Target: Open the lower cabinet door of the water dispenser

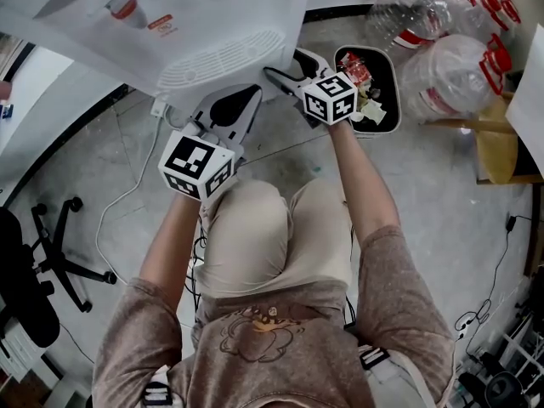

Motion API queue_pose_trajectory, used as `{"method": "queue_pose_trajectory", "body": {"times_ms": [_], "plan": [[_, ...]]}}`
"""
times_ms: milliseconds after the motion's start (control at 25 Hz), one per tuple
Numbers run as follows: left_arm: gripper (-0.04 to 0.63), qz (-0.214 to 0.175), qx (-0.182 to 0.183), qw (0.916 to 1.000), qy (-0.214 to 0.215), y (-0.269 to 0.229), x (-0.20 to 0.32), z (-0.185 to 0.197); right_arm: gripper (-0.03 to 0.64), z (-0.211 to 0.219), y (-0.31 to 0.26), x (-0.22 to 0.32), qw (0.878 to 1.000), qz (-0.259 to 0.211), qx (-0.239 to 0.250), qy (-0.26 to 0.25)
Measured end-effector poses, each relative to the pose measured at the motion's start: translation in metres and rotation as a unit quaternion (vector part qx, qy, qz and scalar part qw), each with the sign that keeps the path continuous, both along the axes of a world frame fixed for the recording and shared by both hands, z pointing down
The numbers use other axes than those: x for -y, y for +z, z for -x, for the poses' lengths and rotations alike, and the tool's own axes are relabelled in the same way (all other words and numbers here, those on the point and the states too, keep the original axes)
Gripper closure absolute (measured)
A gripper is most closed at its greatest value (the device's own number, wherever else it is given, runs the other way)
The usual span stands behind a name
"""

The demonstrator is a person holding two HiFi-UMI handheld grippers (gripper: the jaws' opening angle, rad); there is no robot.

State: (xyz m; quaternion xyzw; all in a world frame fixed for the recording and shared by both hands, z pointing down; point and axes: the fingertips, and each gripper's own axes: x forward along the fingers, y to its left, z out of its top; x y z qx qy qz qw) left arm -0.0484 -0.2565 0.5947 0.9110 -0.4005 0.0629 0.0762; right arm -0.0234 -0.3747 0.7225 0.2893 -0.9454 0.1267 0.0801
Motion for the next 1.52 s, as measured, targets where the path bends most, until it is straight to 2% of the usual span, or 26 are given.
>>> {"method": "queue_pose_trajectory", "body": {"times_ms": [200, 1000, 1520], "plan": [[0.578, 0.005, -0.001, 1.0000, 0.002, 0.003, 0.003, -0.002, 0.275, 0.000, 0.001, 0.000, 1.000, 0.002, 0.002, -0.009], [0.578, 0.003, -0.012, 0.9999, -0.004, 0.000, -0.013, 0.002, 0.290, -0.005, 0.000, -0.014, 1.000, 0.004, 0.000, 0.025], [0.578, -0.004, -0.014, 0.9999, 0.000, 0.000, -0.038, -0.008, 0.362, -0.024, 0.002, -0.053, 1.000, 0.003, -0.019, 0.024]]}}
